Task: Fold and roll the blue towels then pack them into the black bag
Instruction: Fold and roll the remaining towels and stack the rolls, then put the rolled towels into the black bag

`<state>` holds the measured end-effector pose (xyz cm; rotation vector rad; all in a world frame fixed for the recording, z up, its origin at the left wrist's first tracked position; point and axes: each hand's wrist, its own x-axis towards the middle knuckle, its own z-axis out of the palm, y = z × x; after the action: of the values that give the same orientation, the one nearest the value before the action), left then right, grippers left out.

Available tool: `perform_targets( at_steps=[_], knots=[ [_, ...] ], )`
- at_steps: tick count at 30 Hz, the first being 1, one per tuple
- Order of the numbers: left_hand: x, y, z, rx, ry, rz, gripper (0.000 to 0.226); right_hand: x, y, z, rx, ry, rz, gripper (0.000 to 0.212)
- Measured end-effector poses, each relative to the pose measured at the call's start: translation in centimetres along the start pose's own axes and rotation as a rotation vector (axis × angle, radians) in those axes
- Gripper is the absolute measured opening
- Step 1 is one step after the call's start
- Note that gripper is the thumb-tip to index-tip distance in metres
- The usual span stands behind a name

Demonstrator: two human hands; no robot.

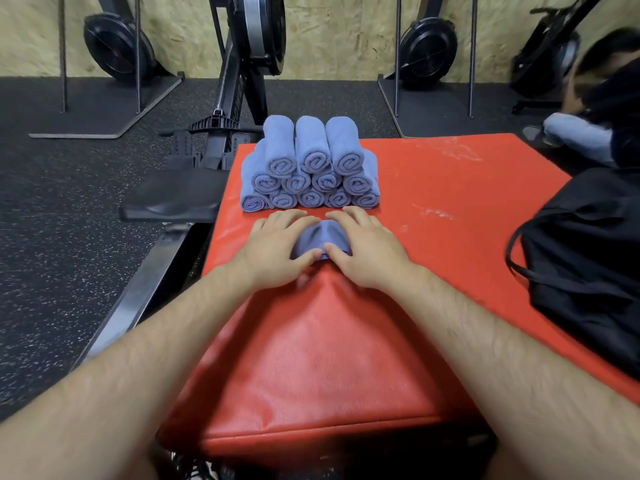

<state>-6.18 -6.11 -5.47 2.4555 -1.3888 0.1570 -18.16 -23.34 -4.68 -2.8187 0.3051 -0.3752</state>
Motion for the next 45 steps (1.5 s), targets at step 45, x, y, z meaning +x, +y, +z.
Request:
perform_targets(
  at_steps=[45],
  knots=[
    [11.3,35.9,13.3,-0.011,-0.48,0.223,0.055,-21.3,22.7,-12.6,0.158,-0.218,1.004,0.076]
  ],
)
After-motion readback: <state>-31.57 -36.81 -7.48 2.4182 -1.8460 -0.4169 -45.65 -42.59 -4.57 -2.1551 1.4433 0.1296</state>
